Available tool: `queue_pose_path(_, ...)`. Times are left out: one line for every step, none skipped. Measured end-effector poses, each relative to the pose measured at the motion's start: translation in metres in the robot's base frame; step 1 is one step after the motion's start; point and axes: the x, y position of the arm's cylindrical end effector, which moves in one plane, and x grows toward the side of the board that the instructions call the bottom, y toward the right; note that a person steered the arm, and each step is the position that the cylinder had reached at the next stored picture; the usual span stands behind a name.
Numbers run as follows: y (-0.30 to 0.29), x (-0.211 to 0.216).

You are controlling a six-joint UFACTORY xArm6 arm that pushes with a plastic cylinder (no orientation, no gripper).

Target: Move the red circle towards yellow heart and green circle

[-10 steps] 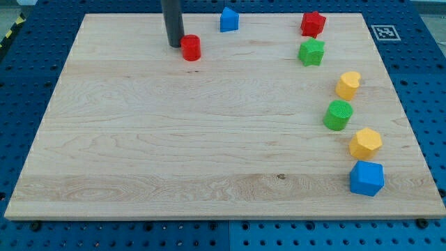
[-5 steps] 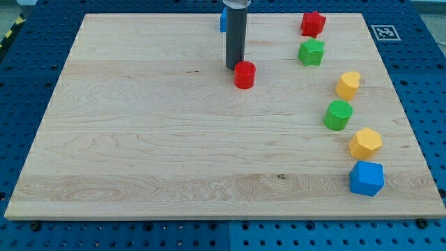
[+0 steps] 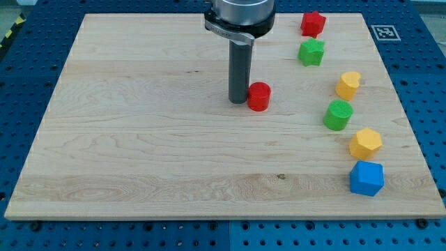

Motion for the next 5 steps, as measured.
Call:
queue_pose_path(0.019,0.003)
queue_pose_path(0.044,0.004)
queue_pose_path(0.073,0.004)
queue_pose_path(0.109,0.004)
queue_pose_path(0.126,0.004)
